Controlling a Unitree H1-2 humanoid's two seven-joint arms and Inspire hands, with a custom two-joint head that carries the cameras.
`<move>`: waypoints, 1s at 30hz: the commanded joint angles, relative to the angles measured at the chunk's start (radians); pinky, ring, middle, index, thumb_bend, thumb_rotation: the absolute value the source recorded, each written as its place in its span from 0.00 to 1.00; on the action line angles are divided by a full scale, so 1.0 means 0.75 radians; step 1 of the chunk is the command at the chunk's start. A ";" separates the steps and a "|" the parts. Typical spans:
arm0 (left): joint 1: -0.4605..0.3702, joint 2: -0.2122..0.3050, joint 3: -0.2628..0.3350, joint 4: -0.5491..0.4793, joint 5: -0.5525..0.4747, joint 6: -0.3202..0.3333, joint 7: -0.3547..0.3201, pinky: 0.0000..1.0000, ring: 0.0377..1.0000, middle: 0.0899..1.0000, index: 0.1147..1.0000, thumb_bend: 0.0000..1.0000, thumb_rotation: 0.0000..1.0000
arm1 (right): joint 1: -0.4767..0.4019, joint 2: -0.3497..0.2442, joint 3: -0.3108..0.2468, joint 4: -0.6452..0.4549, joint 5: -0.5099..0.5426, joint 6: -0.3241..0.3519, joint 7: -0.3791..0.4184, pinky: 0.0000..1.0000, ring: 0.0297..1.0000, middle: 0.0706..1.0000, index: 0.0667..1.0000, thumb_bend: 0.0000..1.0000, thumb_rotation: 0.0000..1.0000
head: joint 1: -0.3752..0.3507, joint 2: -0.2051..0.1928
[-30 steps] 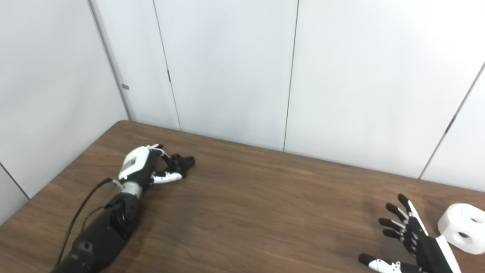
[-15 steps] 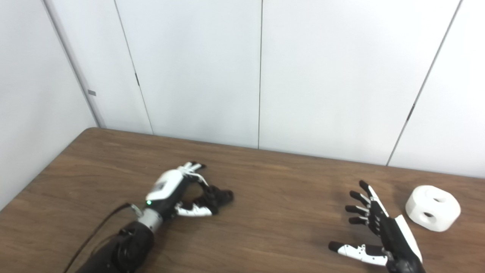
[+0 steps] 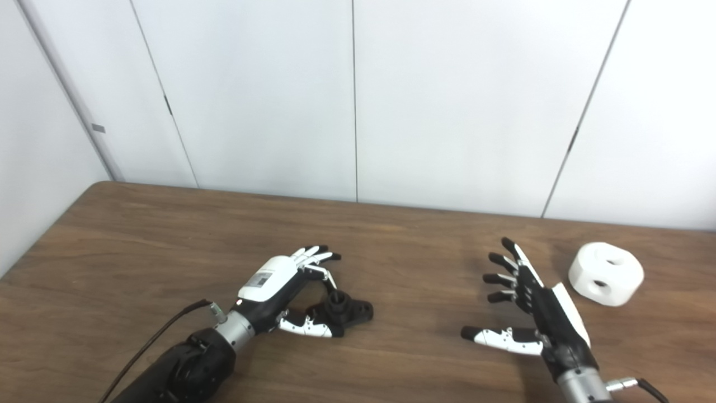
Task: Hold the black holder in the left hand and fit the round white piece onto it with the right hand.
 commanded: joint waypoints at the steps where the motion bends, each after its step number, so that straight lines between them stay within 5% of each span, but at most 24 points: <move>1: 0.017 -0.029 -0.069 0.042 0.060 -0.058 -0.072 0.95 0.96 0.89 0.41 0.52 0.06 | -0.052 -0.016 -0.009 -0.044 0.001 -0.055 -0.018 0.66 0.77 0.88 0.96 0.69 0.10 | -0.012 0.005; 16: 0.005 0.001 -0.193 0.134 0.178 -0.083 -0.118 0.93 0.95 0.89 0.41 0.52 0.06 | -0.083 -0.034 -0.017 -0.081 0.000 -0.047 -0.010 0.63 0.77 0.88 0.94 0.71 0.11 | -0.153 0.012; 30: 0.009 0.068 -0.209 0.216 0.190 -0.211 -0.052 0.90 0.94 0.86 0.42 0.52 0.06 | -0.225 -0.256 -0.118 -0.203 -0.219 0.065 -0.049 0.63 0.76 0.88 0.90 0.74 0.12 | -0.491 -0.061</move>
